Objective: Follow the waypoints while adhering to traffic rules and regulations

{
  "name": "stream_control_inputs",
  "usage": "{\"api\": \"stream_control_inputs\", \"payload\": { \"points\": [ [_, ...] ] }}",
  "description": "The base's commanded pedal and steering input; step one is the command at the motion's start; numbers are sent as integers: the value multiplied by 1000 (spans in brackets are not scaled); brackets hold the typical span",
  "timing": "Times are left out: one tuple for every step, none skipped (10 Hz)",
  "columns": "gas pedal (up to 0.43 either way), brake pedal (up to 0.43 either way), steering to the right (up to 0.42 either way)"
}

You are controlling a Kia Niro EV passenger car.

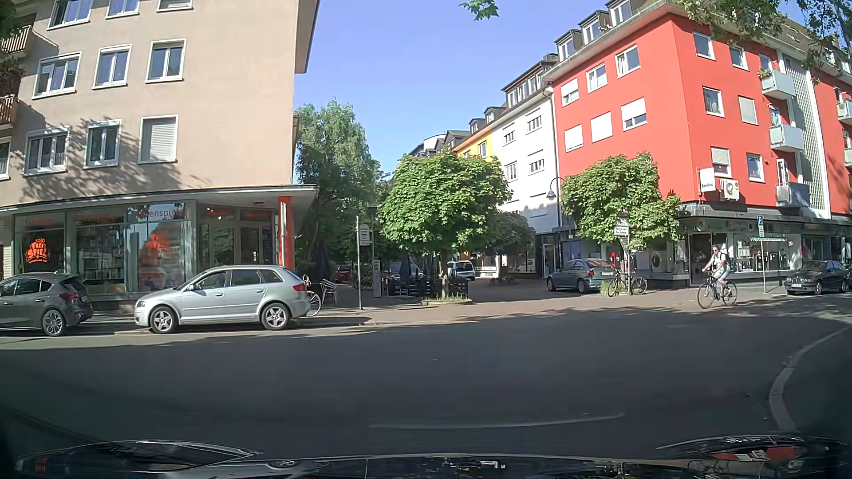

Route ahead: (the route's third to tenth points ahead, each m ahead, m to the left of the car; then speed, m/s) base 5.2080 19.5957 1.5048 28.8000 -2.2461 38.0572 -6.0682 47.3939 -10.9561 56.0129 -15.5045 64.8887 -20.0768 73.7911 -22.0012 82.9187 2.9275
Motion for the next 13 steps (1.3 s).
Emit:
{"api": "stream_control_inputs", "payload": {
  "points": [
    [0,232,39],
    [0,238,27],
    [0,232,13],
    [0,238,-9],
    [0,238,-28],
    [0,232,-54],
    [0,220,-76],
    [0,201,-94],
    [0,183,-125],
    [0,177,-164],
    [0,177,-190],
    [0,177,-226],
    [0,177,-264]
  ]
}}
